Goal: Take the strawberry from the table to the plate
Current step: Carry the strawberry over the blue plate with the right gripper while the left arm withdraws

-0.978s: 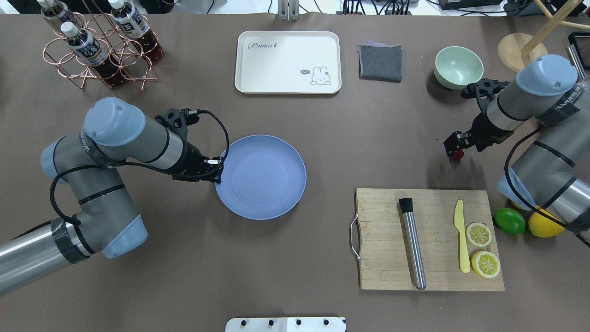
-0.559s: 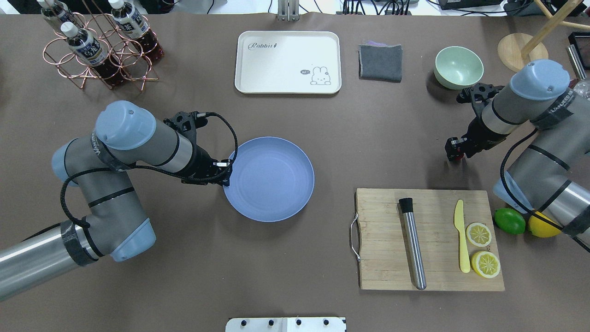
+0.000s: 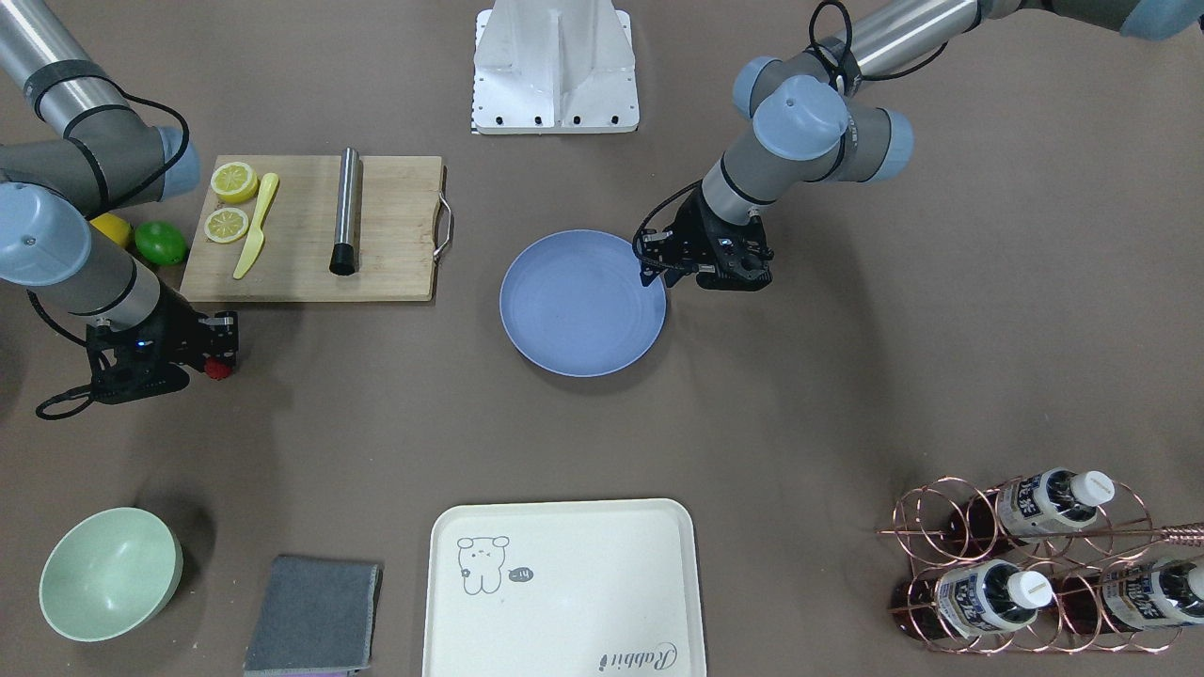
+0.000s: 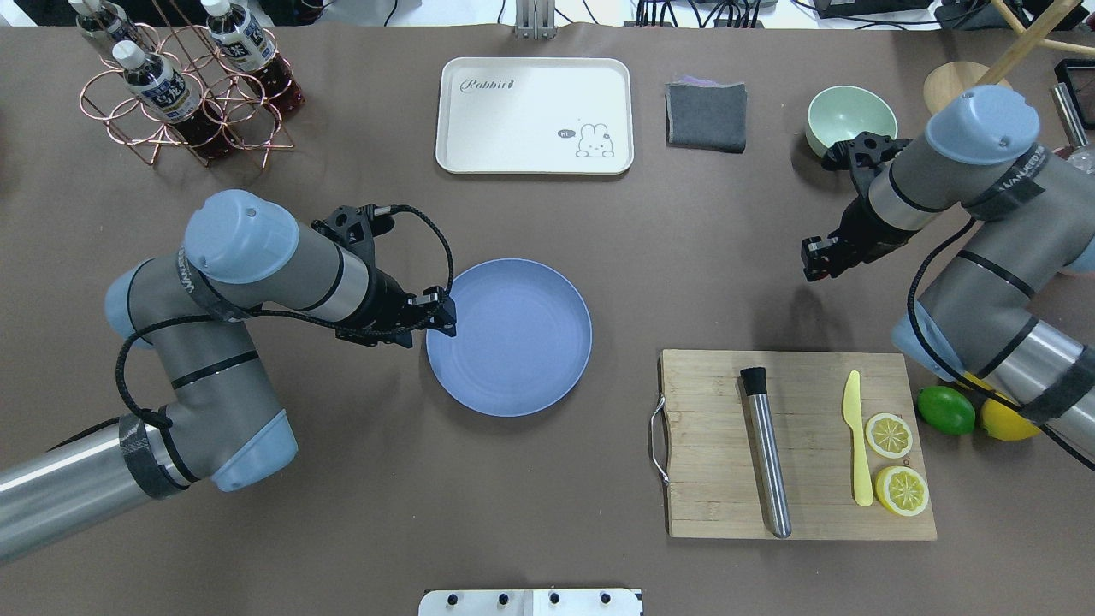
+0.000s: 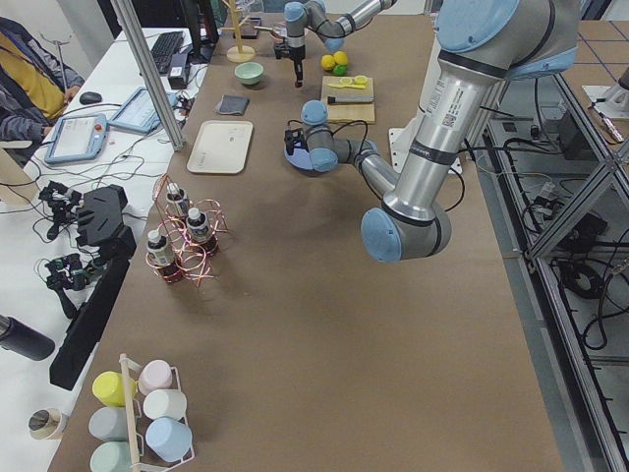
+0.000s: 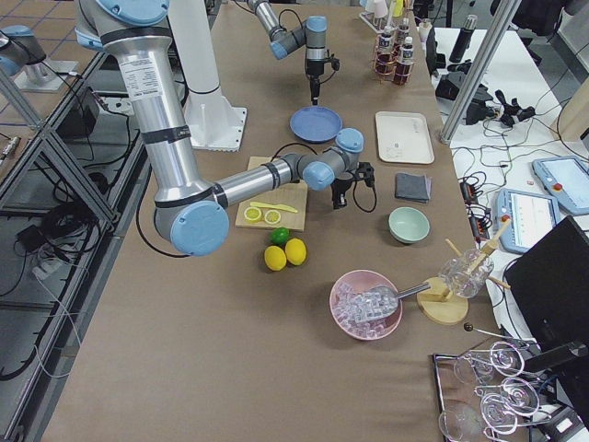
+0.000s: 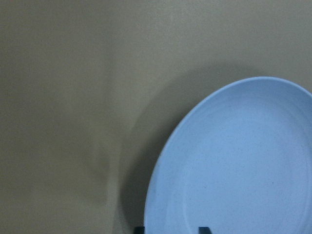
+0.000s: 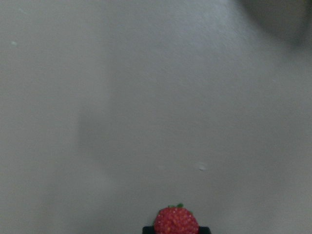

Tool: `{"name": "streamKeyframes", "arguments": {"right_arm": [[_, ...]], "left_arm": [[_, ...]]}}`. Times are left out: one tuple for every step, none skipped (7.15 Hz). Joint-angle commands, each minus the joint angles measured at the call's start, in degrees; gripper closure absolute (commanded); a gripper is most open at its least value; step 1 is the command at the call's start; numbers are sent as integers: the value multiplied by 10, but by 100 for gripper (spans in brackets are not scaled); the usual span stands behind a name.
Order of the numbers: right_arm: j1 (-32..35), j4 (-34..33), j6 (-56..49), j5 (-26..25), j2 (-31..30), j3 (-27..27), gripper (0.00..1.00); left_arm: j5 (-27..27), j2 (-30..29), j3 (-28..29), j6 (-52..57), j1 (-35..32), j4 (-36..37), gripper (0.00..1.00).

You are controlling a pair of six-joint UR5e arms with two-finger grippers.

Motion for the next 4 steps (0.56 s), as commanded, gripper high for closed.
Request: {"name": "streamKeyframes", "arguments": {"right_arm": [[-48, -83, 132, -2, 91, 63, 100], [-102, -92, 229, -31, 149, 65, 100], [-166, -90, 294, -90, 187, 56, 100], [-208, -87, 329, -141, 232, 15, 100]], "left_arm": [[-29, 29, -13, 24, -53, 0, 4], [-40, 67, -16, 90, -79, -1, 4], [-63, 89, -14, 147, -114, 0, 4], [-88, 111, -12, 198, -150, 0, 4]]}}
